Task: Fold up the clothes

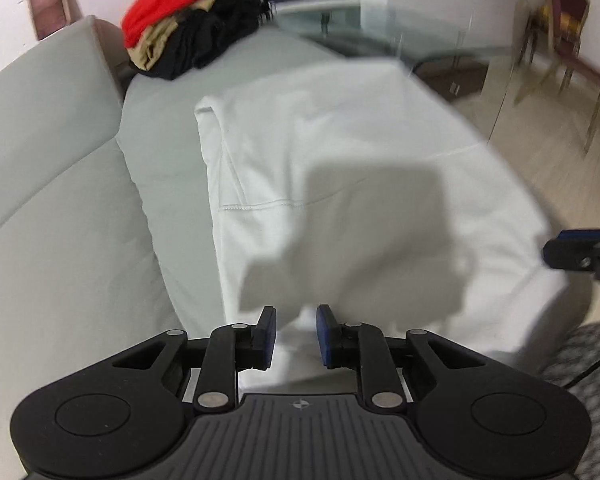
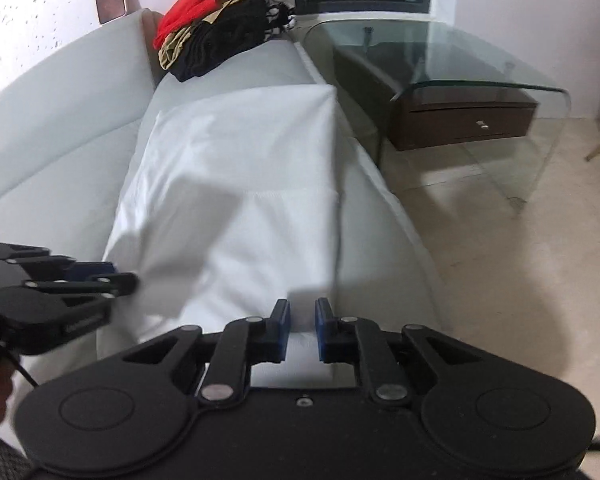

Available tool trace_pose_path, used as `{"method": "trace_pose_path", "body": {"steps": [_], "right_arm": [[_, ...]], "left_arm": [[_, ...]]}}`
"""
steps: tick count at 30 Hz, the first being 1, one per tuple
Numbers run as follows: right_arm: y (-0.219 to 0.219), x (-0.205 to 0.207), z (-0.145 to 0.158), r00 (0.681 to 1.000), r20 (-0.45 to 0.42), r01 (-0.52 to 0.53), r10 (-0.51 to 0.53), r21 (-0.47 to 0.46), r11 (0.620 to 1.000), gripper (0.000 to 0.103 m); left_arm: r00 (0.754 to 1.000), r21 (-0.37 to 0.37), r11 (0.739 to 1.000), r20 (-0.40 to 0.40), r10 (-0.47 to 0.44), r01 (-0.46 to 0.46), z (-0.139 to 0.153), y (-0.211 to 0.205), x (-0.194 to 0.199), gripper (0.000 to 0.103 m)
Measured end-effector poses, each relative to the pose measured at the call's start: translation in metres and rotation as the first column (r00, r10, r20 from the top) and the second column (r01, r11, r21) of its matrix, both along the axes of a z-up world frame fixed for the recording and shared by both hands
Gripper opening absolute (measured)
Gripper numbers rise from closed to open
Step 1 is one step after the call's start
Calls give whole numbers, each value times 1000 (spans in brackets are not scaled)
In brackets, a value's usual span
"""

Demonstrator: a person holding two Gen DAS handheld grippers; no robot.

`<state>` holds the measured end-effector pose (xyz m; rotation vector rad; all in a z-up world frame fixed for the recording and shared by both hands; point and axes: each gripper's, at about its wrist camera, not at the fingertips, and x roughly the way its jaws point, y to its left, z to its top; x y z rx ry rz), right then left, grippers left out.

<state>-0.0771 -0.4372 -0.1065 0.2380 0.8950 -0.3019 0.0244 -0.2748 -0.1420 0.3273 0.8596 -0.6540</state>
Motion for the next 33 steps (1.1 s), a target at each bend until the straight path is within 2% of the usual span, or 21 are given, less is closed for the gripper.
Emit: {"method": "trace_pose_path", "body": {"steps": [3,4,5,7,10,12,13,14,16,17,18,19,21,23,28,33], "right_arm": [[7,0,2,997,79,-3,3,0,1000,14],[9,2,1,994,105,-2,1,6,1000,14],[9,5,-5,996,94,6,-8,18,1000,14],[11,11,-18,998,53,27,-29,45,999,14],[10,8,-20,999,-22,48,-46,91,995,13],[7,-4,-8,997,-65,54,-43,187,981,19],[6,-11,1,998,-62,45,-32,218,975,21],[6,-19,12,998,-53,33,-21,245,969,27],[13,-30,36,999,-32,15,-9,208,978,40],[18,-35,47,1000,-23,7,-3,183,983,50],[22,-40,59,1000,-13,-1,3,158,987,57],[26,-44,69,1000,-7,-7,8,140,990,60],[32,-50,88,1000,-2,-12,13,115,993,68],[37,-56,103,1000,5,-11,10,103,995,77],[48,-64,129,1000,5,0,-1,59,998,85],[61,-79,145,1000,8,-2,2,24,1000,85]], "left_arm": [[999,-93,995,32,31,-28,9,-2,-6,20],[998,-103,994,45,36,-31,9,-7,-6,20],[999,-86,996,40,29,-26,5,-15,-5,20],[999,7,1000,-34,9,-9,-7,-27,-3,20],[999,137,991,-43,3,3,-10,-28,-15,21],[998,129,992,-55,11,-4,7,-18,-25,30],[998,101,995,-57,20,-14,19,-11,-30,36],[998,72,997,-59,29,-24,31,-5,-34,45],[998,35,998,-40,49,-47,56,5,-46,50],[998,29,998,-31,62,-61,67,8,-50,59],[997,26,997,-27,76,-75,77,10,-53,64],[996,22,996,-26,84,-83,86,12,-56,69],[996,12,996,-30,88,-87,100,17,-63,70],[996,0,996,-28,86,-86,111,23,-69,77],[996,-47,996,-29,79,-81,136,37,-87,88],[995,-53,993,-5,102,-102,147,42,-98,89]]}}
